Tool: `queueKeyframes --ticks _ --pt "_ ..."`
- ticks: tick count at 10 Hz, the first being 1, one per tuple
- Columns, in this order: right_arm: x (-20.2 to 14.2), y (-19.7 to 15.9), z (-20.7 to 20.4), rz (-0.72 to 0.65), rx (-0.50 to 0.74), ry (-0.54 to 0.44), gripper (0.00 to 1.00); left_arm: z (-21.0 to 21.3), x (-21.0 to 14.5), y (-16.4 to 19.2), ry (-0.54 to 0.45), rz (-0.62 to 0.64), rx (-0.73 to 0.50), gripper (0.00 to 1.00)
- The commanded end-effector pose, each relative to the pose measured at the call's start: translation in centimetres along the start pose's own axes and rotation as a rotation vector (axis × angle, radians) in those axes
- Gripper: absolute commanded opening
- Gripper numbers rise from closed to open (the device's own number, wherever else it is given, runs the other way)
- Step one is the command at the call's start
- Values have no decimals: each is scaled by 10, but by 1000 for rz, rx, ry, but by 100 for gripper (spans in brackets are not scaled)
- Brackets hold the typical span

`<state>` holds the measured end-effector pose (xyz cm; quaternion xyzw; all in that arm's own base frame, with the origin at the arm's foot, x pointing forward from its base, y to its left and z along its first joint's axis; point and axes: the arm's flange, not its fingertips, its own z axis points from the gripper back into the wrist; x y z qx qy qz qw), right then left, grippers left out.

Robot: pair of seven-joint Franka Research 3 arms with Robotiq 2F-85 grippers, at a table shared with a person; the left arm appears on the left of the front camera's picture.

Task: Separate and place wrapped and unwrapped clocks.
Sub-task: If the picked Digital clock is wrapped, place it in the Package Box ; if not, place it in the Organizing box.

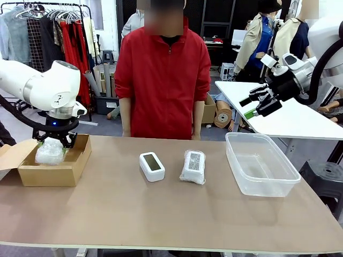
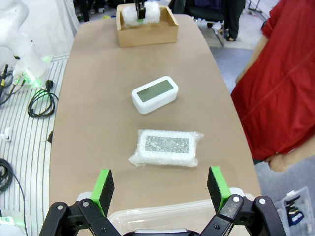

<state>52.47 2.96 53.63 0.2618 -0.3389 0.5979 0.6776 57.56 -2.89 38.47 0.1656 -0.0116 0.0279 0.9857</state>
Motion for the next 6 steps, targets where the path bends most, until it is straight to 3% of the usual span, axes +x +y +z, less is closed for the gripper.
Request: queueKeyframes --ticks 1,6 --pt "2 1 2 3 5 -6 100 -8 0 7 -18 33 14 11" --pt "2 1 2 3 5 -6 100 -30 12 5 -3 18 42 11"
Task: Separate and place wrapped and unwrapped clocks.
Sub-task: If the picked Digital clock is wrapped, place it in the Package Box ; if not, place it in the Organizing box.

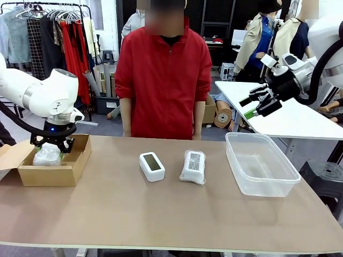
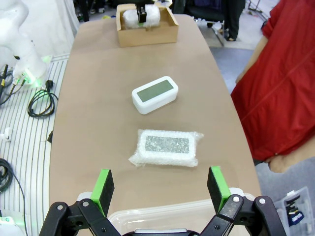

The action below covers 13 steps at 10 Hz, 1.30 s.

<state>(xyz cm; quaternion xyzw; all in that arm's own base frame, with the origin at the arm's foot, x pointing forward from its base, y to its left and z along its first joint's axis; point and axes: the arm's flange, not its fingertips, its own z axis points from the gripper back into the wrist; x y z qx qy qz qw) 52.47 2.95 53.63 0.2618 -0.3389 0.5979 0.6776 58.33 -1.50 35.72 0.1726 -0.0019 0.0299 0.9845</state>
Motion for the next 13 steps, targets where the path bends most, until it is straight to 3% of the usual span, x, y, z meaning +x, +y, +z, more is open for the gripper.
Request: queueKeyframes --ticks 1,12,13 --pt "2 1 2 3 5 -6 100 -2 5 2 -27 20 38 11" --pt "2 1 2 3 5 -6 100 -23 18 0 -20 5 122 11" --pt "2 1 2 3 5 -6 100 -23 18 0 -16 4 127 24"
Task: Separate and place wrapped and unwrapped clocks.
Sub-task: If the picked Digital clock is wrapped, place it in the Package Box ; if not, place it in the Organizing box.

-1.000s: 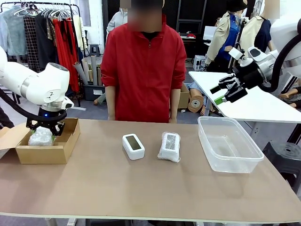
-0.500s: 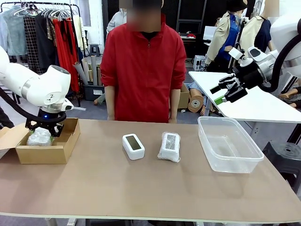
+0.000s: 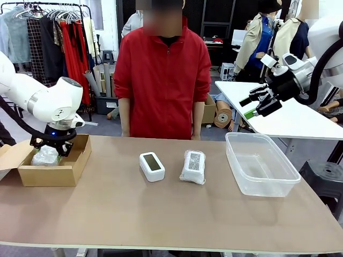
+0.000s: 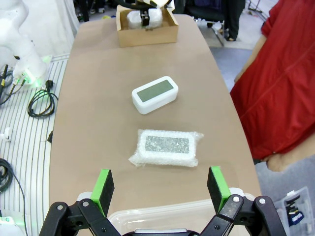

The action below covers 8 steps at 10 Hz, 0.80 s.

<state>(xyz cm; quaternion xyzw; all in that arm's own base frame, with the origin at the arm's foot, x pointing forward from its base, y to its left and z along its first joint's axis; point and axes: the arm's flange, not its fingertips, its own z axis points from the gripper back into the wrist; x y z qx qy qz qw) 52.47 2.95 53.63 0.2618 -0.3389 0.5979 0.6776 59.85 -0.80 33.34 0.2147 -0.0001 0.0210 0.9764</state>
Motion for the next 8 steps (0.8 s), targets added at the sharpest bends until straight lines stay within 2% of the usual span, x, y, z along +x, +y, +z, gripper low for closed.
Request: queueKeyframes --ticks 1,4,8 --pt "2 1 2 3 5 -6 100 2 3 3 -15 24 44 43" --pt "2 1 2 3 5 -6 100 6 3 4 -25 30 46 100" --pt "2 1 2 3 5 -6 100 15 1 9 -33 53 43 100"
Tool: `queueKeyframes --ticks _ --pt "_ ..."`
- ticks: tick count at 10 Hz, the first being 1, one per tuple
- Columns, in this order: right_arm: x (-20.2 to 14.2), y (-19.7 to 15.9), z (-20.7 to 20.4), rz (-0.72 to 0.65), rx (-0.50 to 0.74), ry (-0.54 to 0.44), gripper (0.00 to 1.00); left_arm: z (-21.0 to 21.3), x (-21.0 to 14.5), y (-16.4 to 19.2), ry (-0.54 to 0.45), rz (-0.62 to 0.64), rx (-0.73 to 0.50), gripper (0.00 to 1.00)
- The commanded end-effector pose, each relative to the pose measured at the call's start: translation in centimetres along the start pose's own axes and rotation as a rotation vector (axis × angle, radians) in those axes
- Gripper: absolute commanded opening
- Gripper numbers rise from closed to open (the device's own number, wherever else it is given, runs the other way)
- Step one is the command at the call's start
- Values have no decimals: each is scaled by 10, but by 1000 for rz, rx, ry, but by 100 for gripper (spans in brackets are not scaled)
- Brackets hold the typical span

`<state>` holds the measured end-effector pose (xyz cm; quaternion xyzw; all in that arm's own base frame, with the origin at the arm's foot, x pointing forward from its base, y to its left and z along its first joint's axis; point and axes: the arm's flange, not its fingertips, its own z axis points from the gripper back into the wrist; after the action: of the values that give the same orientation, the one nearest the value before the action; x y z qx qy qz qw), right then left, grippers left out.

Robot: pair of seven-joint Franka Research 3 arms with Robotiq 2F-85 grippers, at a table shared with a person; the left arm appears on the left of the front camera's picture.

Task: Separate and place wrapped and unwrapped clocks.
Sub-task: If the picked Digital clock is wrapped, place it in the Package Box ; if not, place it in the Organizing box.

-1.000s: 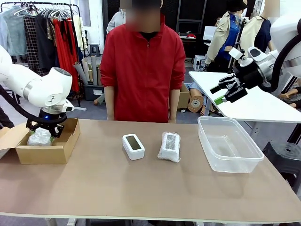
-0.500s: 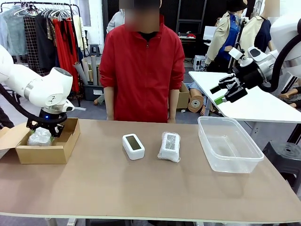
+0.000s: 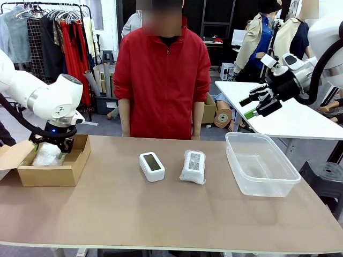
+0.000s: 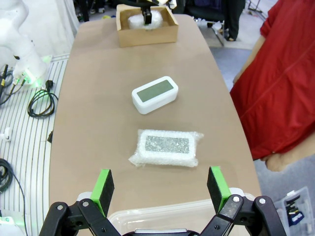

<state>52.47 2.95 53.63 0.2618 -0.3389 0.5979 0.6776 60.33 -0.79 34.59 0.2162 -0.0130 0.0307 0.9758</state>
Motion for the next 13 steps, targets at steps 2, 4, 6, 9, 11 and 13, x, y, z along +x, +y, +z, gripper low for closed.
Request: queueKeyframes --ticks 2,4,6,9,11,13 --pt "2 1 2 3 5 -6 100 15 -7 7 -37 37 33 100" --pt "2 1 2 3 5 -6 100 31 -10 15 -40 60 5 100" --pt "2 1 2 3 5 -6 100 50 -15 28 -47 68 -41 100" --pt "2 1 2 3 5 -6 100 72 -24 45 -65 40 -160 100" --pt "2 1 2 3 5 -6 100 79 -28 49 -85 39 -181 100" --pt "2 1 2 3 5 -6 100 84 -21 45 -73 51 -157 100"
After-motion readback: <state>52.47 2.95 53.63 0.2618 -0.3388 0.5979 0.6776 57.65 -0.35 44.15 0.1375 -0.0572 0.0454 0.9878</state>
